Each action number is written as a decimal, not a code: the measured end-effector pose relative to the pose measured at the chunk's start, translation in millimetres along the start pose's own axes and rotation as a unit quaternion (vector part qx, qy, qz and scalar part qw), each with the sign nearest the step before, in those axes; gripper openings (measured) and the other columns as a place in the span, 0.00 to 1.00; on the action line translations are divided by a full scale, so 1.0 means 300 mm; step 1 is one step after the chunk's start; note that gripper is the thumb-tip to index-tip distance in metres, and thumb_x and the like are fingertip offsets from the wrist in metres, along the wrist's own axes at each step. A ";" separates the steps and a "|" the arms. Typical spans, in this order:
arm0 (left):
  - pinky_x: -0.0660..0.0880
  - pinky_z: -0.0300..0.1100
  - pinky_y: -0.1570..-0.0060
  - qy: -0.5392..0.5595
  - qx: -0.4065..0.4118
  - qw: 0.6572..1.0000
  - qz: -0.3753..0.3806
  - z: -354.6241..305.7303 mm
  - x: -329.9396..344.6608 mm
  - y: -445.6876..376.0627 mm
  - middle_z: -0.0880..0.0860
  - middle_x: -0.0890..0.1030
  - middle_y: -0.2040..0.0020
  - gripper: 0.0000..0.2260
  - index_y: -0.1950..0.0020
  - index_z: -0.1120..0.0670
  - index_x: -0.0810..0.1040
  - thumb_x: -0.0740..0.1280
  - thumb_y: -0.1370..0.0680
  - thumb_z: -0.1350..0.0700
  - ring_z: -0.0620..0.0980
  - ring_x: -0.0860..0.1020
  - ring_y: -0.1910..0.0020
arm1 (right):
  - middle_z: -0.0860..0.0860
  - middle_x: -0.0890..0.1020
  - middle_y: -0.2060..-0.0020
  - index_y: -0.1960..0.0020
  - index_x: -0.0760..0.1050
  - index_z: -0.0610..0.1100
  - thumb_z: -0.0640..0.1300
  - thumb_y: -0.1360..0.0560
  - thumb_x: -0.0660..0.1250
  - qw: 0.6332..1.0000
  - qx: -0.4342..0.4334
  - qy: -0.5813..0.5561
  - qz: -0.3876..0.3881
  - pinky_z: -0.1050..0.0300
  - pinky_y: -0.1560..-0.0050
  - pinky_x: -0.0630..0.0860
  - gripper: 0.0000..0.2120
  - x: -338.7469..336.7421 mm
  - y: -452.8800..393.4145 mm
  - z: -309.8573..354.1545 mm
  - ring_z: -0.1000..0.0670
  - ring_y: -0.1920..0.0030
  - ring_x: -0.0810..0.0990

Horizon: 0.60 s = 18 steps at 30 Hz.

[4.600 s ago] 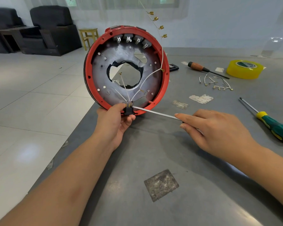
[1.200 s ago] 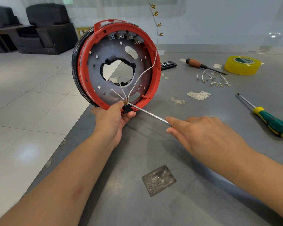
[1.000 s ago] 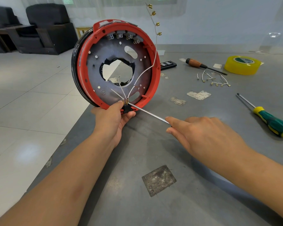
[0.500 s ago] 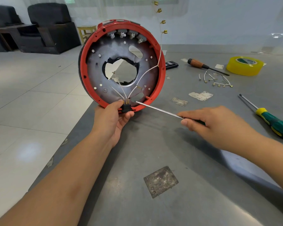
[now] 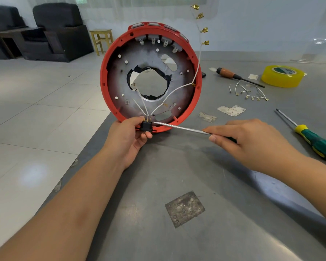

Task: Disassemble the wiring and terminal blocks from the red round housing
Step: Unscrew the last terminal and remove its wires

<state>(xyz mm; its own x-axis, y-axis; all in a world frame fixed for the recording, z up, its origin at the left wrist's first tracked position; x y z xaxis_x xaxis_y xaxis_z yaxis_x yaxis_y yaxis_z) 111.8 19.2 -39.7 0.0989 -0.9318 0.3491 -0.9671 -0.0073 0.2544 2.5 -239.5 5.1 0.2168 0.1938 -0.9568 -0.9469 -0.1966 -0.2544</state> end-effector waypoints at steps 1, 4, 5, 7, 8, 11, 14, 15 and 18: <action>0.71 0.35 0.78 -0.002 -0.003 1.000 0.002 -0.001 0.000 0.001 0.55 0.84 0.67 0.04 0.44 0.62 0.79 0.67 0.18 0.64 0.50 0.76 0.76 | 0.62 0.79 0.54 0.32 0.74 0.67 0.66 0.22 0.46 1.000 -0.004 0.001 -0.002 0.57 0.62 0.66 0.25 0.002 0.001 -0.001 0.51 0.51 0.78; 0.71 0.35 0.78 -0.004 -0.011 1.000 0.011 -0.004 -0.003 0.001 0.56 0.85 0.63 0.05 0.44 0.62 0.78 0.66 0.18 0.64 0.50 0.76 0.75 | 0.59 0.81 0.54 0.33 0.76 0.64 0.65 0.21 0.48 0.999 -0.020 0.008 -0.025 0.57 0.64 0.64 0.25 -0.001 0.008 0.003 0.48 0.53 0.79; 0.71 0.36 0.78 -0.006 -0.013 1.000 0.013 -0.005 -0.004 0.001 0.57 0.86 0.62 0.04 0.45 0.62 0.78 0.66 0.18 0.64 0.50 0.76 0.75 | 0.59 0.81 0.54 0.33 0.77 0.64 0.64 0.21 0.49 0.999 -0.025 0.015 -0.032 0.58 0.64 0.63 0.24 -0.003 0.009 0.005 0.48 0.54 0.80; 0.71 0.35 0.78 -0.010 -0.017 1.000 0.018 -0.006 -0.003 0.001 0.57 0.86 0.61 0.03 0.46 0.62 0.78 0.66 0.18 0.64 0.50 0.75 0.75 | 0.59 0.82 0.55 0.33 0.78 0.63 0.63 0.20 0.49 0.998 -0.033 0.026 -0.043 0.58 0.65 0.62 0.24 -0.006 0.009 0.004 0.46 0.56 0.80; 0.70 0.35 0.78 -0.011 -0.019 1.000 0.018 -0.006 -0.002 0.002 0.57 0.85 0.62 0.03 0.47 0.62 0.78 0.66 0.18 0.64 0.50 0.75 0.75 | 0.58 0.82 0.55 0.33 0.78 0.62 0.63 0.20 0.49 0.998 -0.037 0.027 -0.048 0.58 0.65 0.62 0.24 -0.007 0.008 0.003 0.46 0.56 0.80; 0.70 0.35 0.79 -0.011 -0.029 0.999 0.017 -0.007 -0.002 0.006 0.58 0.84 0.63 0.02 0.49 0.61 0.78 0.66 0.18 0.63 0.49 0.74 0.75 | 0.57 0.82 0.55 0.33 0.78 0.62 0.62 0.20 0.51 0.997 -0.045 0.026 -0.059 0.58 0.65 0.64 0.22 -0.008 0.008 0.000 0.45 0.57 0.81; 0.69 0.35 0.79 -0.015 -0.032 0.999 0.014 -0.010 -0.004 0.007 0.59 0.83 0.60 0.03 0.48 0.61 0.78 0.66 0.18 0.63 0.49 0.73 0.76 | 0.56 0.82 0.56 0.34 0.79 0.60 0.60 0.19 0.52 0.996 -0.052 0.029 -0.071 0.58 0.66 0.64 0.22 -0.005 0.009 0.003 0.44 0.58 0.81; 0.69 0.35 0.79 -0.017 -0.033 0.999 0.012 -0.009 -0.003 0.007 0.60 0.83 0.59 0.03 0.47 0.61 0.78 0.66 0.18 0.63 0.49 0.73 0.76 | 0.56 0.82 0.57 0.34 0.80 0.59 0.60 0.19 0.53 0.995 -0.055 0.032 -0.076 0.58 0.66 0.64 0.21 -0.005 0.010 0.003 0.44 0.59 0.81; 0.70 0.35 0.79 -0.022 -0.036 0.999 0.010 -0.009 -0.002 0.008 0.61 0.82 0.56 0.04 0.44 0.61 0.77 0.66 0.18 0.63 0.49 0.73 0.76 | 0.54 0.82 0.58 0.34 0.80 0.58 0.58 0.19 0.55 0.994 -0.059 0.047 -0.085 0.58 0.68 0.67 0.20 -0.002 0.014 0.004 0.43 0.60 0.82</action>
<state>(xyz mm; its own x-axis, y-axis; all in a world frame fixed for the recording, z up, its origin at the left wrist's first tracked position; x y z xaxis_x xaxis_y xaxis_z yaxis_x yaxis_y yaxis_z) 110.1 20.7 -36.9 0.0679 -0.9464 0.3156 -0.9492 0.0361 0.3127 -2.0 -239.3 4.8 0.3978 0.1443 -0.9060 -0.8615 -0.2808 -0.4230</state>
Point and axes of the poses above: each hand's wrist, its own y-axis away from the middle knuckle, its own x-axis out of the palm, z = x × y, the point moved 3 cm from there along -y, towards the middle knuckle
